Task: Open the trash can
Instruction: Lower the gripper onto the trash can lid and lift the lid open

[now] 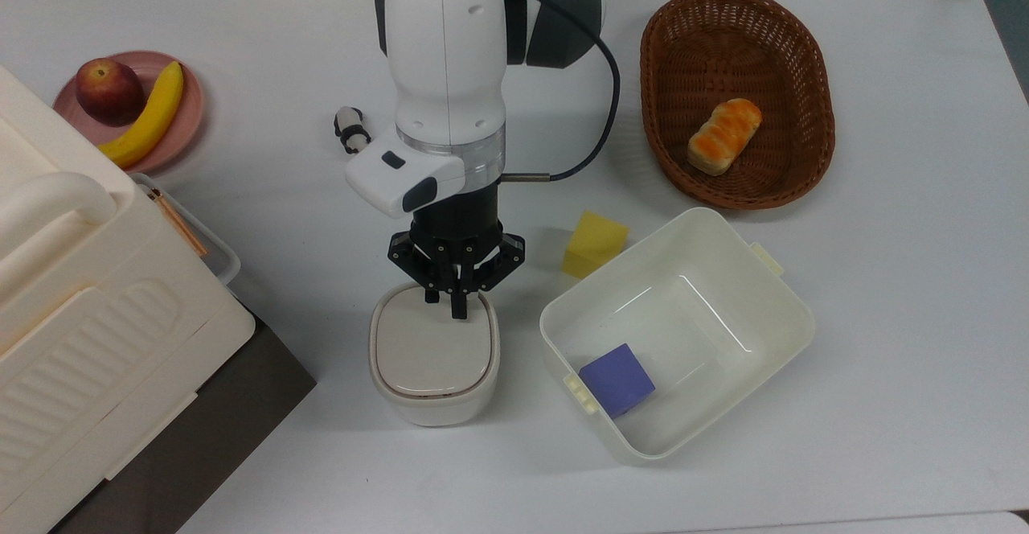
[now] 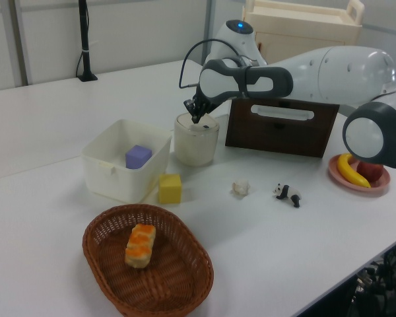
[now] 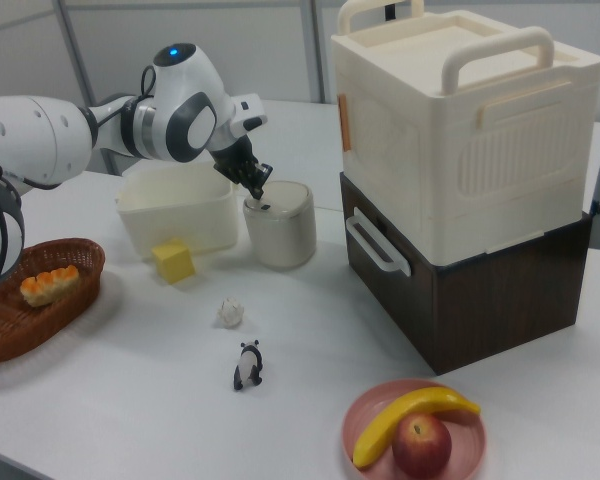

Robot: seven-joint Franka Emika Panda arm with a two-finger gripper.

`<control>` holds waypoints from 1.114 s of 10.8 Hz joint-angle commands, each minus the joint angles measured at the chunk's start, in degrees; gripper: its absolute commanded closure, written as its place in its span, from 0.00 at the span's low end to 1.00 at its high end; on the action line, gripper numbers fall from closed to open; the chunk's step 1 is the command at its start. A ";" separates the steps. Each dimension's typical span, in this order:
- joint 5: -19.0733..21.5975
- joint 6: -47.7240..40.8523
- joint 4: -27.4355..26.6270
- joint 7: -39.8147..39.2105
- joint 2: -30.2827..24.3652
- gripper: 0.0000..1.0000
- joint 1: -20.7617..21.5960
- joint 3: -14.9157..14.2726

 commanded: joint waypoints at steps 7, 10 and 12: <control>-0.97 -0.15 -1.88 0.56 1.03 1.00 0.76 -0.80; -0.88 -0.15 -3.65 0.55 1.38 1.00 0.76 -0.80; -0.36 -0.85 -3.65 0.82 0.25 1.00 0.77 -0.71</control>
